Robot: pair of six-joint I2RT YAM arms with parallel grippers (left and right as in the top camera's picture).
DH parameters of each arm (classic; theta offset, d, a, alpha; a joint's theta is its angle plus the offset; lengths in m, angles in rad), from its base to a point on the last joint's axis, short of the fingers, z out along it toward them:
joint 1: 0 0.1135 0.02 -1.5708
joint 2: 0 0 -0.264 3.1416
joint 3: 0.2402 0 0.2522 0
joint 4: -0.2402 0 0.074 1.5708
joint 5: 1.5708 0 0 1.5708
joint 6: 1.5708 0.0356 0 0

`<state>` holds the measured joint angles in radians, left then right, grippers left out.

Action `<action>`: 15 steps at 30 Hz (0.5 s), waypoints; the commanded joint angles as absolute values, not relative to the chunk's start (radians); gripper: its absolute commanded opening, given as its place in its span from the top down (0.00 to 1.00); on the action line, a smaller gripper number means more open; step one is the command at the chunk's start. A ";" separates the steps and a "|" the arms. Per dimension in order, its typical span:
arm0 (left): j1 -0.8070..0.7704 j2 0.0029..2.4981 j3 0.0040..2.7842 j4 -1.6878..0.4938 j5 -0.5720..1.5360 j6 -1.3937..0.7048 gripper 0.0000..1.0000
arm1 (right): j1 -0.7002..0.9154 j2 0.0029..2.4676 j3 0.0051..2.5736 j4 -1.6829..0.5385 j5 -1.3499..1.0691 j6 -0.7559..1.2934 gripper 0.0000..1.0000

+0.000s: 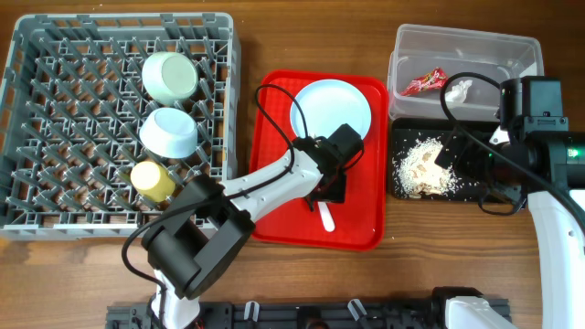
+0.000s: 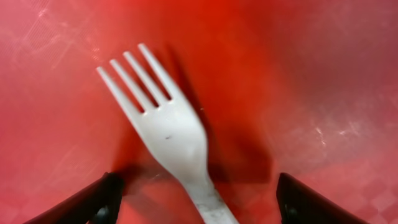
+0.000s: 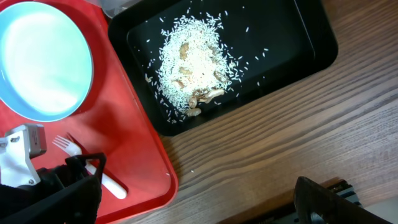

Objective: Sort waste into correct bins and load items into the dishwasher rack
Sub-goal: 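Grasp the white plastic fork on the red tray with the left gripper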

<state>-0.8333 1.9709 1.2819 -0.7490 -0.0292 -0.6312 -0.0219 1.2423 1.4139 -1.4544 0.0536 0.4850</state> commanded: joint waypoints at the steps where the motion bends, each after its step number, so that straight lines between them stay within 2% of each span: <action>1: -0.836 2.006 1.274 -0.764 -0.054 -0.641 0.47 | -0.026 1.243 1.419 -1.453 0.067 0.474 0.00; 5: -0.836 2.006 1.274 -0.773 -0.054 -0.641 0.69 | -0.026 1.243 1.419 -1.453 0.067 0.474 0.00; 7: -0.836 2.006 1.274 -0.778 -0.054 -0.641 0.76 | -0.026 1.243 1.419 -1.453 0.067 0.474 0.00; 15: -0.820 2.000 1.275 -0.809 -0.054 -0.641 0.91 | -0.026 1.243 1.419 -1.453 0.067 0.474 0.00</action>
<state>-0.8314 1.9739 1.2819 -0.7933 -0.0628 -0.6342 -0.0219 1.2423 1.4139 -1.4544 0.0536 0.4850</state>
